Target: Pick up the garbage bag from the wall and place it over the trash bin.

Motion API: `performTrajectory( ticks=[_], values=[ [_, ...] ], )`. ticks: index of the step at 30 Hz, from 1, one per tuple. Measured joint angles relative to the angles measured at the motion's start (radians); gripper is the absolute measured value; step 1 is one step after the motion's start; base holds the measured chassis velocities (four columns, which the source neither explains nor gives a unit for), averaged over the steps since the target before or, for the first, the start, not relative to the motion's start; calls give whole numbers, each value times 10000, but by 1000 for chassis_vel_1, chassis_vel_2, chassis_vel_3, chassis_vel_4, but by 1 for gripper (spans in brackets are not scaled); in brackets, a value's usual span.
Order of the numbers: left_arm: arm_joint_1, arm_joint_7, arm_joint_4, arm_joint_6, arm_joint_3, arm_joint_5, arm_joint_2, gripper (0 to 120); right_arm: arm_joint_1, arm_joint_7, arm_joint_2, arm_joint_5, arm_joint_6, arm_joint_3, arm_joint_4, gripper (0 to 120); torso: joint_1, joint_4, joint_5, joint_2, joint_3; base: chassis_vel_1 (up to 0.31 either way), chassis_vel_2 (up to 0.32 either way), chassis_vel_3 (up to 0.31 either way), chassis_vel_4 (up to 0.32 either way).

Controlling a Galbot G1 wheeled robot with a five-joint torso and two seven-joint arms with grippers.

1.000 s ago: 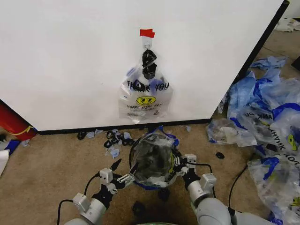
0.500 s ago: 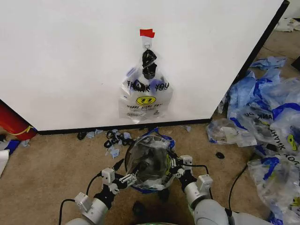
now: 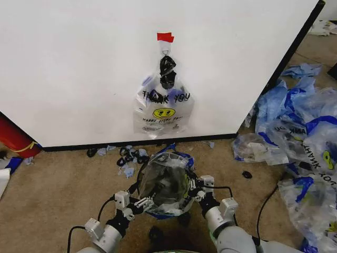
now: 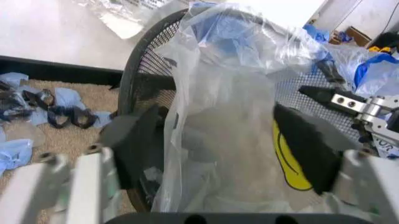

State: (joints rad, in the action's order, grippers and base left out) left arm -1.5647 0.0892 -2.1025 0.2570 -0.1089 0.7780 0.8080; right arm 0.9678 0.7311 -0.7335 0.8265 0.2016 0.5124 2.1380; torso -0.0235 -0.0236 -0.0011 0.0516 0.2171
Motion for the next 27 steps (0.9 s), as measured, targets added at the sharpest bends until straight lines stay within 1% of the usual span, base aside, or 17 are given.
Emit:
performTrajectory(
  ticks=[6, 7, 13, 14, 15, 19, 27],
  values=[
    [38, -8, 113, 78, 8, -5, 27, 46, 60, -6, -18, -71, 1, 14, 1, 1, 0, 0, 0, 0, 0, 0, 0, 0, 0],
    [38, -8, 113, 78, 8, -5, 27, 46, 60, -6, -18, -71, 1, 14, 1, 1, 0, 0, 0, 0, 0, 0, 0, 0, 0],
    [78, -12, 210, 137, 42, -8, 52, 21, 151, -52, 6, -157, 51, 13, -87, 1, 0, 0, 0, 0, 0, 0, 0, 0, 0],
    [88, -12, 221, 139, 48, -8, 56, 18, 167, -56, 3, -174, 62, 21, -101, 1, 0, 0, 0, 0, 0, 0, 0, 0, 0],
    [88, -12, 221, 139, 48, -8, 56, 18, 167, -56, 3, -174, 62, 21, -101, 1, 0, 0, 0, 0, 0, 0, 0, 0, 0],
    [127, -12, 268, 155, 62, -8, 83, 0, 204, -62, -36, -198, 85, 33, -128, 1, 0, 0, 0, 0, 0, 0, 0, 0, 0],
    [95, -14, 314, 235, 46, -38, 110, 0, 282, -139, -10, -245, 167, 45, -186, 1, 0, 0, 0, 0, 0, 0, 0, 0, 0]
  ],
)
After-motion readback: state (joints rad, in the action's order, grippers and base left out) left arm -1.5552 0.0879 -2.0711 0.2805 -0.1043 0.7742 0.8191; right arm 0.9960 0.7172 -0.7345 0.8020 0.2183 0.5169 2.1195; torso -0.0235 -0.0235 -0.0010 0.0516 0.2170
